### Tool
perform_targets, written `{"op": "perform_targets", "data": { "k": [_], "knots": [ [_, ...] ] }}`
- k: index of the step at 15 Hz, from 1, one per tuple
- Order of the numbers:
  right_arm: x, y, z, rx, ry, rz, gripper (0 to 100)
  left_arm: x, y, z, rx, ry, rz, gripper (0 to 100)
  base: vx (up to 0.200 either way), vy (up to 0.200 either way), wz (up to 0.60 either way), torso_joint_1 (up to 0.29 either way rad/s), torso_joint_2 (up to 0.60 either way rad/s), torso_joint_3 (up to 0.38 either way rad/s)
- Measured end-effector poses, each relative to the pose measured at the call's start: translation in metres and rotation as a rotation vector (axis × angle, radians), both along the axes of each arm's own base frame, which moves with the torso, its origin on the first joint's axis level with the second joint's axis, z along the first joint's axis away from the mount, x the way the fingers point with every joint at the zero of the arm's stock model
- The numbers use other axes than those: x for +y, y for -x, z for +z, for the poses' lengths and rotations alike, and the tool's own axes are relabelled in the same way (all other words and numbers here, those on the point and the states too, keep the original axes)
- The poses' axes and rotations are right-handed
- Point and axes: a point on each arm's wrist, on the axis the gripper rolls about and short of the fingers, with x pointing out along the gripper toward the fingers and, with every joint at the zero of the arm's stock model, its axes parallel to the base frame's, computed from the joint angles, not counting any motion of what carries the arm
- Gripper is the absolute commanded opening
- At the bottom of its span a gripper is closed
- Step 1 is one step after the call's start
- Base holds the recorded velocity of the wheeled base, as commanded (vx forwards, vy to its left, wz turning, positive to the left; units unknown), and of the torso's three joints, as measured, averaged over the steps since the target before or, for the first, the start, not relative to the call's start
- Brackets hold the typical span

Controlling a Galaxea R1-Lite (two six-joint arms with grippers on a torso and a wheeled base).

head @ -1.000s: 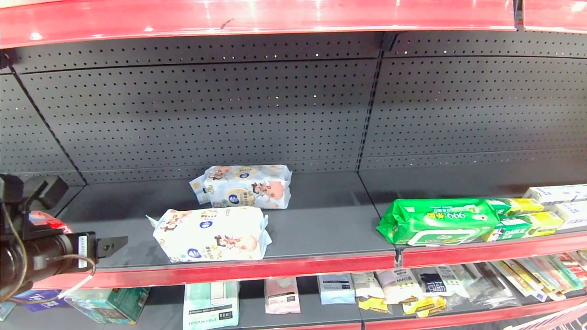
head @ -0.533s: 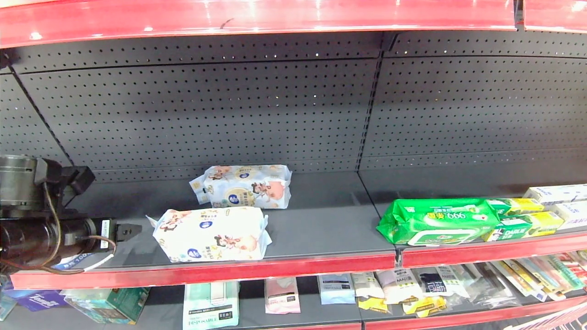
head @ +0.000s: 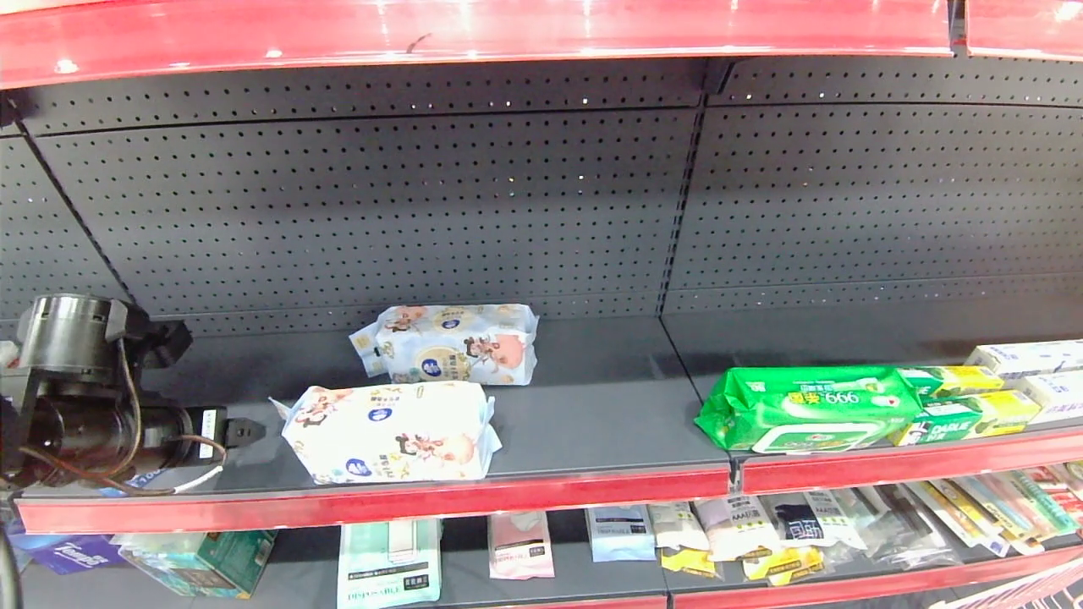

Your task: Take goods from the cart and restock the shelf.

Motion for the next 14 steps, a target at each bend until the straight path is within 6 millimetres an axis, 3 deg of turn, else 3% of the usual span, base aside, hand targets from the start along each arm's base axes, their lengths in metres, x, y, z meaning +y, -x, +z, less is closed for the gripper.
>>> {"op": "perform_targets", "data": {
  "k": [6, 14],
  "knots": [
    [0.0, 0.0, 0.0, 0.0, 0.0, 0.0, 100, 0.002, -0.021, -0.005, -0.011, 0.007, -0.004, 100, 0.0, 0.0, 0.0, 0.0, 0.0, 0.0],
    [0.0, 0.0, 0.0, 0.0, 0.0, 0.0, 100, -0.004, -0.033, -0.018, 0.023, 0.042, -0.055, 100, 0.0, 0.0, 0.0, 0.0, 0.0, 0.0]
  ]
}}
